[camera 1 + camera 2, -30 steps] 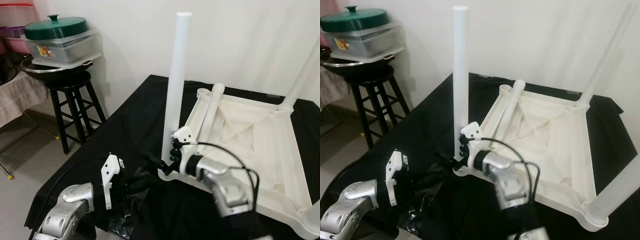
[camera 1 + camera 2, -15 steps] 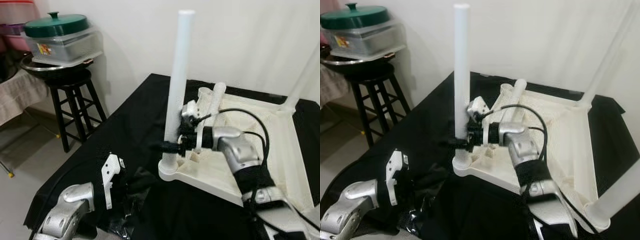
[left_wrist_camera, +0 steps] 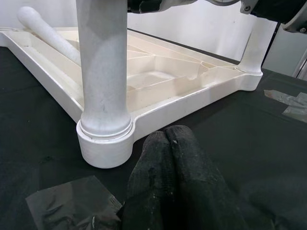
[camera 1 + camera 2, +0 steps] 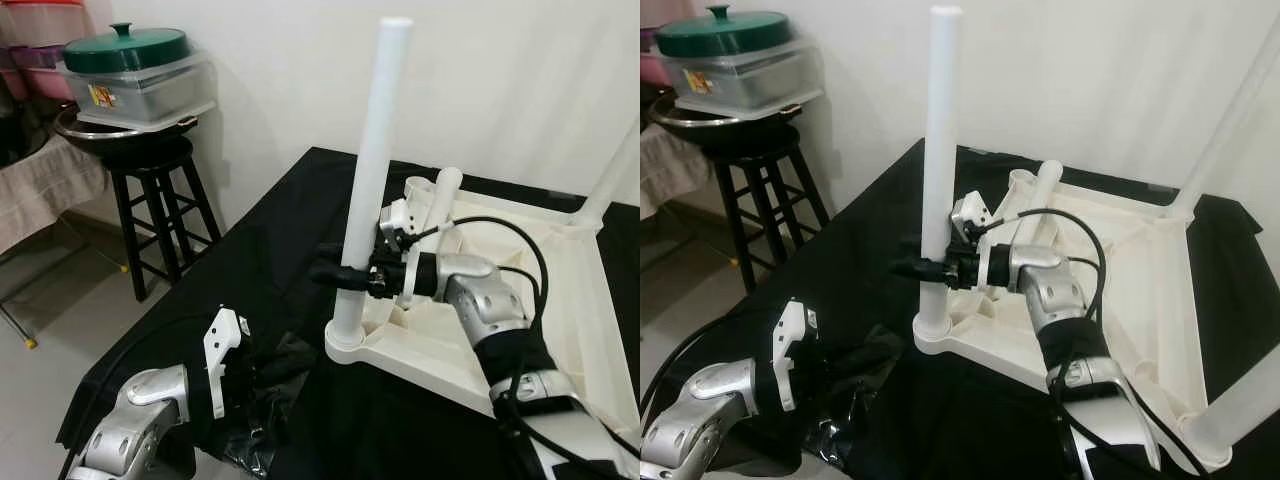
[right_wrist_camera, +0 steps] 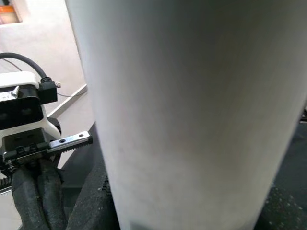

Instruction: Building children table

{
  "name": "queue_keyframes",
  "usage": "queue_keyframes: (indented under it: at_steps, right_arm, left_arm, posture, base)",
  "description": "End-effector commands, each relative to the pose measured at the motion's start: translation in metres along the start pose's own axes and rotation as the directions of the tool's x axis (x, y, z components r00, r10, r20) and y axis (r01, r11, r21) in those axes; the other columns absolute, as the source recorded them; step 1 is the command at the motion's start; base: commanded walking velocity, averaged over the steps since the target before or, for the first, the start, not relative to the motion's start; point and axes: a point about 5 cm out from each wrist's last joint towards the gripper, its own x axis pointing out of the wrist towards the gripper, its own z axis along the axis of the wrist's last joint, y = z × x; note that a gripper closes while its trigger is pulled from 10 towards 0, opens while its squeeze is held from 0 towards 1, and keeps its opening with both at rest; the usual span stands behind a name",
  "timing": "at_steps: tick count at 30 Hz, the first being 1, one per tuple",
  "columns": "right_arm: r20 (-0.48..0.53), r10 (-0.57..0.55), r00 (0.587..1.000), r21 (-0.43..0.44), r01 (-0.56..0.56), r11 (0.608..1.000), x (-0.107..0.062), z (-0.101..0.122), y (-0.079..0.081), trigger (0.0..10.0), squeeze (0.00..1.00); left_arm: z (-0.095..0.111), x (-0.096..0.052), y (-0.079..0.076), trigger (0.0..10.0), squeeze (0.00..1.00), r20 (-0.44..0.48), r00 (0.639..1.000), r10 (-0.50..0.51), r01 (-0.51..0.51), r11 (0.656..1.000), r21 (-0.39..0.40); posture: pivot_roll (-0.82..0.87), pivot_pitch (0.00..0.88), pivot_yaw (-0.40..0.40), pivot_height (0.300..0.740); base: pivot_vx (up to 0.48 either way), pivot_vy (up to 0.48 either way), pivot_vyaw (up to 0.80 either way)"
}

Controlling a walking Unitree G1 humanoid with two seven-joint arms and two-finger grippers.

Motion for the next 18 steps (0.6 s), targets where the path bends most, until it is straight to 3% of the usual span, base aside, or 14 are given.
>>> queue_keyframes:
  at_steps: [1,2,3,4,6,7,8,10,11,12,13,17,18]
  right_arm:
    - [0.017,-0.055,0.998,0.008,0.055,0.998,0.0,-0.005,0.001,0.0,0.0]
    - [0.017,-0.055,0.998,0.008,0.055,0.998,0.0,-0.005,0.001,0.0,0.0]
    - [0.004,-0.217,0.976,0.029,0.217,0.976,0.007,-0.017,0.008,0.0,0.0]
    - [0.044,-0.55,0.834,0.187,0.534,0.825,0.02,-0.031,0.015,0.0,0.0]
    - [0.044,-0.55,0.834,0.187,0.534,0.825,0.02,-0.031,0.015,0.0,0.0]
    - [-0.089,-0.657,0.749,0.156,0.662,0.733,0.032,-0.055,0.042,0.0,0.0]
    - [-0.058,-0.728,0.683,0.096,0.73,0.677,0.034,-0.046,0.05,0.0,0.0]
    - [-0.018,-0.74,0.672,0.045,0.74,0.671,0.036,-0.037,0.054,0.0,0.0]
    - [-0.09,-0.74,0.667,0.085,0.745,0.662,0.032,-0.048,0.05,0.0,0.0]
    - [-0.09,-0.74,0.667,0.085,0.745,0.662,0.032,-0.048,0.05,0.0,0.0]
    - [-0.114,-0.745,0.657,0.15,0.753,0.641,0.028,-0.053,0.045,0.0,0.0]
    - [-0.148,-0.707,0.692,0.189,0.721,0.666,0.034,-0.061,0.045,0.0,0.0]
    - [-0.142,-0.696,0.704,0.176,0.71,0.682,0.036,-0.059,0.045,3.4,0.0]
  left_arm:
    - [0.0,-0.001,0.0,10.0,0.0,-0.01,1.0,-0.003,0.003,1.0,0.005]
    - [0.0,-0.001,0.0,10.0,0.0,-0.01,1.0,-0.003,0.003,1.0,0.005]
    - [0.001,-0.002,0.0,10.0,0.0,-0.01,1.0,-0.002,0.002,1.0,0.005]
    - [0.001,-0.003,0.001,10.0,0.0,-0.01,1.0,-0.001,0.001,1.0,0.005]
    - [0.001,-0.003,0.001,10.0,0.0,-0.01,1.0,-0.001,0.001,1.0,0.005]
    - [0.002,-0.004,0.002,10.0,0.0,-0.011,1.0,-0.001,0.001,1.0,0.005]
    - [0.001,-0.005,0.004,10.0,0.0,-0.017,1.0,-0.004,0.004,1.0,0.005]
    - [0.0,-0.006,0.004,10.0,0.0,-0.021,1.0,-0.006,0.006,1.0,0.004]
    - [0.001,-0.005,0.005,10.0,0.0,-0.014,1.0,-0.003,0.003,1.0,0.001]
    - [0.001,-0.005,0.005,10.0,0.0,-0.014,1.0,-0.003,0.003,1.0,0.001]
    - [0.001,-0.004,0.006,10.0,0.0,-0.016,1.0,-0.005,0.005,1.0,0.001]
    - [0.001,-0.005,0.007,10.0,0.0,-0.021,1.0,0.002,-0.002,1.0,0.004]
    - [0.001,-0.006,0.007,10.0,0.0,-0.019,1.0,0.009,-0.009,1.0,0.006]
  posture:
    - [-0.05,0.0,-0.052,0.74]
    - [-0.05,0.0,-0.052,0.74]
    - [-0.06,0.0,-0.054,0.74]
    - [-0.08,0.0,-0.043,0.74]
    - [-0.08,0.0,-0.043,0.74]
    - [-0.08,0.0,-0.033,0.74]
    - [-0.09,0.0,-0.016,0.74]
    - [-0.09,0.0,-0.016,0.74]
    - [-0.09,0.0,-0.015,0.74]
    - [-0.09,0.0,-0.015,0.74]
    - [-0.06,0.0,-0.027,0.74]
    - [-0.07,0.0,-0.023,0.74]
    - [-0.05,0.0,-0.023,0.74]
  base:
    - [0.0,0.0,0.0]
    - [0.0,0.0,0.0]
    - [0.0,0.0,0.0]
    - [0.0,0.0,0.0]
    - [0.0,0.0,0.0]
    - [0.0,0.0,0.0]
    - [0.0,0.0,0.0]
    - [0.0,0.0,0.0]
    - [0.0,0.0,0.0]
    - [0.0,0.0,0.0]
    - [0.0,0.0,0.0]
    - [0.0,0.0,0.0]
    - [0.0,0.0,0.0]
